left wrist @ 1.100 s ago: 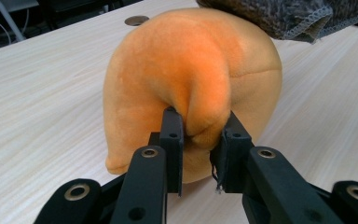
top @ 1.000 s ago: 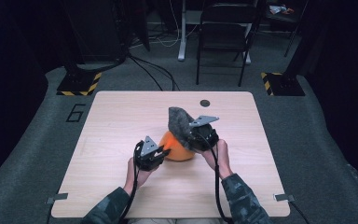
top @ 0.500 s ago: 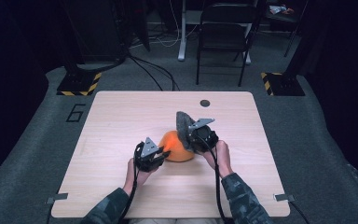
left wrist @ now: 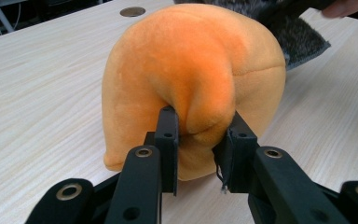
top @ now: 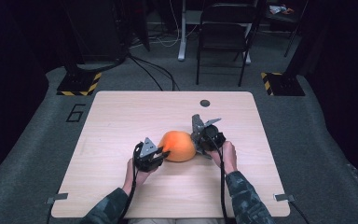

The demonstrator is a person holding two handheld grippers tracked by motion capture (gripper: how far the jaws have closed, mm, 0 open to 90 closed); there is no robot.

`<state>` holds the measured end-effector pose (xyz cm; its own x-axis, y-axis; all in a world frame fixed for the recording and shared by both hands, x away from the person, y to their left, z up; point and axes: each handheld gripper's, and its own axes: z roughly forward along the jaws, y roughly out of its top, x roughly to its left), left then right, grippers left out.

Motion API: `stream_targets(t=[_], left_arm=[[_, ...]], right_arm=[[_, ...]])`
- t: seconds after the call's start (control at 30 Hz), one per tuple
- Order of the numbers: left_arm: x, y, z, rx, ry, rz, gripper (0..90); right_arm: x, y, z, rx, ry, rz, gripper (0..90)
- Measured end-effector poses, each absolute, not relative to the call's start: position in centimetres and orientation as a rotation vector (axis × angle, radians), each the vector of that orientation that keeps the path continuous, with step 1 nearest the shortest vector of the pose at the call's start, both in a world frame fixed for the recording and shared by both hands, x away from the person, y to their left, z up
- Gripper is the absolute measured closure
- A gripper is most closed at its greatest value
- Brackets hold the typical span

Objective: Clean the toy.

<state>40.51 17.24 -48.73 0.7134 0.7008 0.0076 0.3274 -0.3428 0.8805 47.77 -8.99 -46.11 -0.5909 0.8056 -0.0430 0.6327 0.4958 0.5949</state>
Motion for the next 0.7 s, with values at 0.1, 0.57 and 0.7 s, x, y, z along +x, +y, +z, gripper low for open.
stream_targets(t=[0.1, 0.57, 0.7], left_arm=[[40.5, 17.3, -48.7, 1.943, 0.789, 0.486, 71.6], [40.6, 17.4, -48.6, 1.927, 0.799, 0.484, 71.6], [40.5, 17.4, -48.6, 1.927, 0.797, 0.485, 71.3]], right_arm=[[48.1, -9.4, -46.6, 1.240, 2.452, 0.733, 73.4], [45.9, -9.1, -40.8, 1.125, 2.346, 0.977, 73.7], [44.9, -7.2, -40.2, 1.046, 2.418, 1.008, 73.6]])
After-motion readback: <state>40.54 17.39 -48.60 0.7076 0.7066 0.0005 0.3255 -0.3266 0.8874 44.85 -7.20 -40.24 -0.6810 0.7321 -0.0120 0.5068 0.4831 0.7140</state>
